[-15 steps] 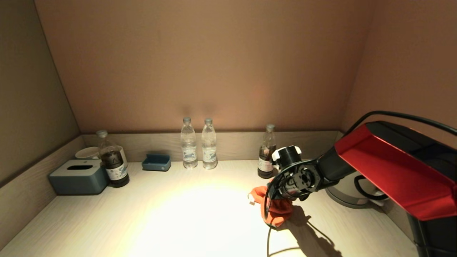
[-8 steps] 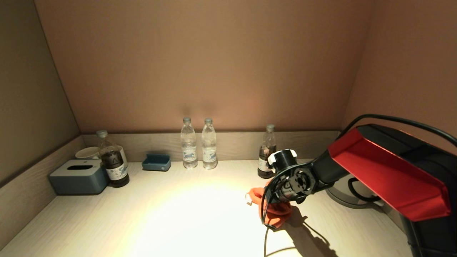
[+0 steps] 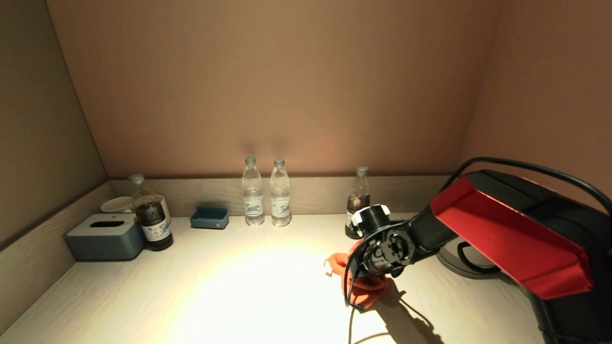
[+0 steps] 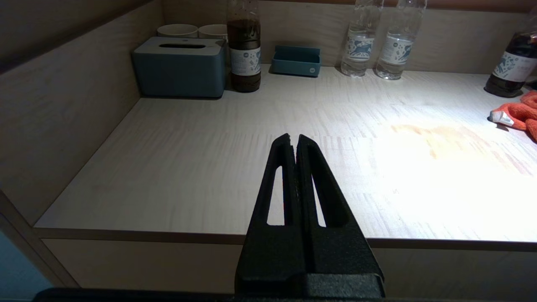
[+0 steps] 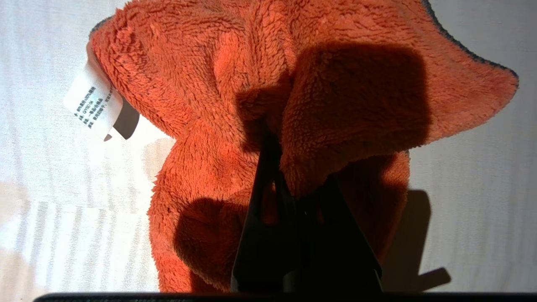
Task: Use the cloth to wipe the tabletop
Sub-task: Sweep the stains on the table
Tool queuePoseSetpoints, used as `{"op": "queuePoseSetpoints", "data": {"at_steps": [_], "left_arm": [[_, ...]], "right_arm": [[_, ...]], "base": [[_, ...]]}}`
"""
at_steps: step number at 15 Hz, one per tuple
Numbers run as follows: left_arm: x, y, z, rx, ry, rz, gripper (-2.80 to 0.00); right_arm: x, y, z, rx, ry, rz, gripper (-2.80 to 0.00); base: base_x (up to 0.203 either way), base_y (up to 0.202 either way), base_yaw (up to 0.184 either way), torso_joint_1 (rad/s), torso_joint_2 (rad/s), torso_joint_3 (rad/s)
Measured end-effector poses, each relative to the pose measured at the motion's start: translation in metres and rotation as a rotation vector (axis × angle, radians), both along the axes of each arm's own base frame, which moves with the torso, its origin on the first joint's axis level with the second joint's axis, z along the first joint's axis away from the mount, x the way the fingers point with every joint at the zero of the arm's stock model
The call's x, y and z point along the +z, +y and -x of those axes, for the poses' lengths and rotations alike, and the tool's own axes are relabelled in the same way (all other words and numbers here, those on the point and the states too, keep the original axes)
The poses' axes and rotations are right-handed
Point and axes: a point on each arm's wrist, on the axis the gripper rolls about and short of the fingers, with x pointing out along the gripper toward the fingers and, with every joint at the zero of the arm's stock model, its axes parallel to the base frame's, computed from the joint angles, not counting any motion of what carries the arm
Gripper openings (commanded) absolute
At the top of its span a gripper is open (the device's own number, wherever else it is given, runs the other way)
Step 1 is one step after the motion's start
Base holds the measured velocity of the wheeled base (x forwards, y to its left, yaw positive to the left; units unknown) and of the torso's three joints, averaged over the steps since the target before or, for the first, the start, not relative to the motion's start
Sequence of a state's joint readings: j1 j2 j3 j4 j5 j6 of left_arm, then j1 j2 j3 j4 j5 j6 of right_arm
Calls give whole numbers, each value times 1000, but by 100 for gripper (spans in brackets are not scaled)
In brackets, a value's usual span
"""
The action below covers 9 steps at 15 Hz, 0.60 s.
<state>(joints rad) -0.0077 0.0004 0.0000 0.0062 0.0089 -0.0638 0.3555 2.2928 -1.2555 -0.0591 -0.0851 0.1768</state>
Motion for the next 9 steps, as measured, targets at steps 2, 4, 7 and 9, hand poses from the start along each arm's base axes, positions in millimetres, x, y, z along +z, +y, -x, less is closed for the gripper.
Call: {"op": "queuePoseSetpoints", "data": {"at_steps": [2,4,7,9], "left_arm": [[0,0,0,0,0,0,-280],[0,0,0,0,0,0,-280],[0,0,0,0,0,0,-280],[0,0,0,0,0,0,-280]], "right_arm": [[-1,5,2,12,5,2,-280],[-1,7,3,18,5,2,-280],[-1,8,4,20,5,2,-280],[-1,18,8,46,6,7,-280]], "base": [[0,0,0,0,0,0],[0,0,0,0,0,0],[0,0,0,0,0,0],[0,0,0,0,0,0]]}}
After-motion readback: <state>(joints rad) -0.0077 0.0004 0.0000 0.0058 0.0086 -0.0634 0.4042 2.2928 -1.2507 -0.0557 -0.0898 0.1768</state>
